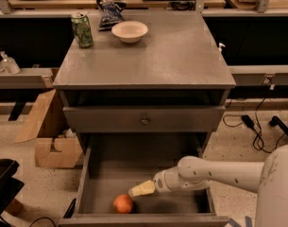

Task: Place orange into middle drawer

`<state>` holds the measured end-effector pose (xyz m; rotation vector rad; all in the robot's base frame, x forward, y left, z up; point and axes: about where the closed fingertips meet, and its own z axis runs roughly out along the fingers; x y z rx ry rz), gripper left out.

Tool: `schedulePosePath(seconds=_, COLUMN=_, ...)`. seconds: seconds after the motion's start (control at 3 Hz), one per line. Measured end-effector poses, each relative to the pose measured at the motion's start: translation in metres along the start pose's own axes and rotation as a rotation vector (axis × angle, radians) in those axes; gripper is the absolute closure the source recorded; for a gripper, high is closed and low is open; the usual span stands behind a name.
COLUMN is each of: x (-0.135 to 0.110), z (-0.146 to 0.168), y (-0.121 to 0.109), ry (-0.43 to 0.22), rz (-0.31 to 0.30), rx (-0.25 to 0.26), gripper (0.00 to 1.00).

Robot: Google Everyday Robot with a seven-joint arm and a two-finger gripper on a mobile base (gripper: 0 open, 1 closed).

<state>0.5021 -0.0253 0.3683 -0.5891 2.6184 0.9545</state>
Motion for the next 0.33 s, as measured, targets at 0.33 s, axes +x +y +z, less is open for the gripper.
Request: schedulePosePath(seconds=0.33, x=-0.0006, z=-0.0011, y=0.0008, ry=0.000, rz=0.000, rx=0.000, gripper=0.00)
